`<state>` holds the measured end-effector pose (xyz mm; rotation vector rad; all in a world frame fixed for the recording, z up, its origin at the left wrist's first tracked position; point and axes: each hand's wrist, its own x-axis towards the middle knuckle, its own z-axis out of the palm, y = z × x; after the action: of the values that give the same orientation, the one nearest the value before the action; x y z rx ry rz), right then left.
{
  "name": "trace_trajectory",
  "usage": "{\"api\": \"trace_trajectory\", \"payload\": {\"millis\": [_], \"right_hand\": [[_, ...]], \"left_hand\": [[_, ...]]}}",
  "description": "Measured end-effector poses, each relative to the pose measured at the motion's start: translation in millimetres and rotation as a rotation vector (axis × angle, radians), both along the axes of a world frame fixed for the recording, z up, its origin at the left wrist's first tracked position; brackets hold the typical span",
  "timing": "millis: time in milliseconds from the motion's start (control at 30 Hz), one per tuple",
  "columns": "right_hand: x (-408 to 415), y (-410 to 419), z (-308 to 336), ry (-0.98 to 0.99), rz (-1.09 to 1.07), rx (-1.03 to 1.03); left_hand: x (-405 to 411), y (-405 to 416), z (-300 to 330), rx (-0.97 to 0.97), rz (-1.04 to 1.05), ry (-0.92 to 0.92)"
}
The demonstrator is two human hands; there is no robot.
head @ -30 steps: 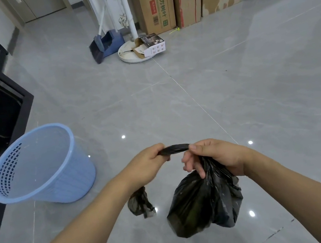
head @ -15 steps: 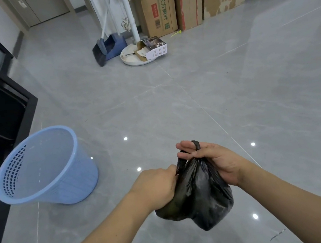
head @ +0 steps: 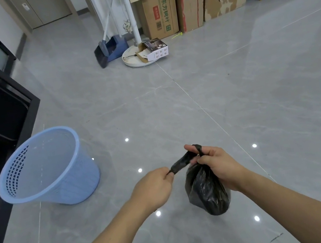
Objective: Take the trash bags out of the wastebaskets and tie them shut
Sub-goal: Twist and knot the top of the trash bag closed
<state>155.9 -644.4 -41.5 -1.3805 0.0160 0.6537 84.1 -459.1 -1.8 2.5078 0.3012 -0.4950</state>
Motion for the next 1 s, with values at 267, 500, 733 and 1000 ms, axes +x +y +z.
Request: {"api": "trace_trajectory", "payload": {"millis": [267,500,733,1000], "right_hand": [[-1.0,2.4,-0.9,-0.143,0.094,-0.121],[4.9,-0.3,-4.7,-0.596,0.262,-0.442],[2.4,-2.1,-9.4,-0.62,0.166,-0.429],[4.7,-5.7,-23.6,-1.404,0.411,-0.814]], "left_hand": [[-2.9,-18.5,16.9,-0.161,-0.139,0.067],[-6.2,-16.6,13.9,-0.473,-0.015,0.148],[-11.1,-4.7,-0.6,-0.491,0.012,0.245],[-11.9,3.9,-9.7,-0.381,0.028,0.279]]}}
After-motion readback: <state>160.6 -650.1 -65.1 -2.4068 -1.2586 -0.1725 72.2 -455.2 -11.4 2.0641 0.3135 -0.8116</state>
